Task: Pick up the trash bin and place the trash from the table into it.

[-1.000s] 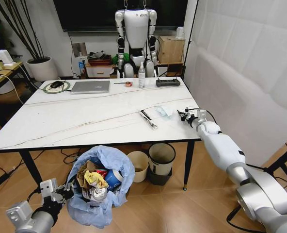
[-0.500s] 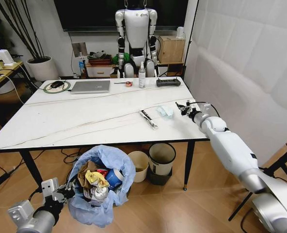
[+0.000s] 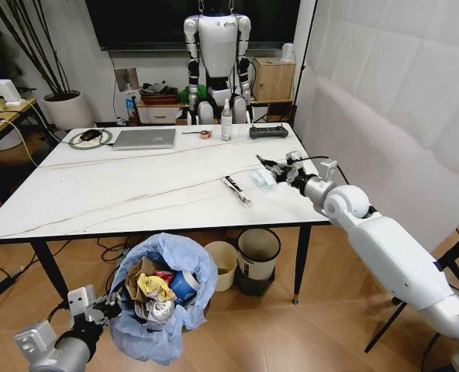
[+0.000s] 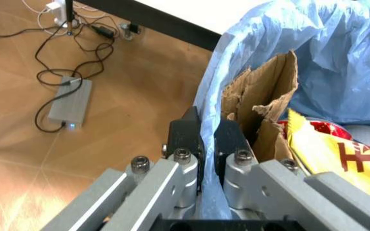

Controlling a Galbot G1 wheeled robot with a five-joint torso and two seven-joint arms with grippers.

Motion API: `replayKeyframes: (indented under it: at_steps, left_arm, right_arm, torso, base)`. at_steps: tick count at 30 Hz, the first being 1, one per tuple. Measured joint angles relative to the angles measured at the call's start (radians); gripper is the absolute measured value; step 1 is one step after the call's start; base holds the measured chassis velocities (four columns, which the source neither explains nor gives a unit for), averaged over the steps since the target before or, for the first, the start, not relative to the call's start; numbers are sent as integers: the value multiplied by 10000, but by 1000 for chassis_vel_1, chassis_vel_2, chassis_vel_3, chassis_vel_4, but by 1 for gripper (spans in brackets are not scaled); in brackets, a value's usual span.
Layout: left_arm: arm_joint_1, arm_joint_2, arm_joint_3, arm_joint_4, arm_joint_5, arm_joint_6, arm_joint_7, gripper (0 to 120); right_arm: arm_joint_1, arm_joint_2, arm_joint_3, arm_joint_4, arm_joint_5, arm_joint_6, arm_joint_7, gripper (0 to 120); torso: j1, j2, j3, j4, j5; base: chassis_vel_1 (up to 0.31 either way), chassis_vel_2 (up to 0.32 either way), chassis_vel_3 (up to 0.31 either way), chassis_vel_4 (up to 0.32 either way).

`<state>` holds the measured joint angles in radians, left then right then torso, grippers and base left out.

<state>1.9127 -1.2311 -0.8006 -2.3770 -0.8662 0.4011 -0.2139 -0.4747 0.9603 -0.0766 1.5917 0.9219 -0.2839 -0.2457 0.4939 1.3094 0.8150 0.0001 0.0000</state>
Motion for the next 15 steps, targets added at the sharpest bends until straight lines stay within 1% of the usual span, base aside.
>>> replayKeyframes:
  at_steps: [1,5,6,9,12,14,15]
  left_arm:
    - [1,-3,-2,-3,0,1,0,0]
    - [2,-5,1,-4,1,10,-1,0]
    - [2,-5,1,-4,1,10,-1,0]
    - [1,-6,4,-4,3,22,-9,0]
    - [14,-8,4,-54,3,45,-21,0]
    - [24,-10,4,-69,3,47,-23,0]
    - [40,-21,-1,-97,4,50,-24,0]
  right_arm:
    - [-82,-60,-84,691,157,-76,79,3]
    - [-364,-298,-435,2252,310,-130,144,3]
    - [-364,-298,-435,2252,310,-130,144,3]
    - [-642,-501,-879,3156,327,-130,182,3]
    - [-940,-651,-1661,4018,246,-49,238,3]
    - [-1000,-665,-1839,4158,203,-16,245,3]
    - [-1105,-675,-2120,4378,114,20,251,3]
  torso:
    - [-1,0,0,1,-1]
    - [-1,1,-1,2,-1]
    - [-1,1,-1,2,-1]
    - [-1,0,0,-2,0]
    - [-1,0,1,0,-1]
    - [-1,0,1,-1,-1]
    - [-1,1,1,-1,-1]
  base:
    - [0,0,0,0]
    - [0,0,0,0]
    - [0,0,0,0]
    - [0,0,0,0]
    - [0,0,0,0]
    - [0,0,0,0]
    - [0,0,0,0]
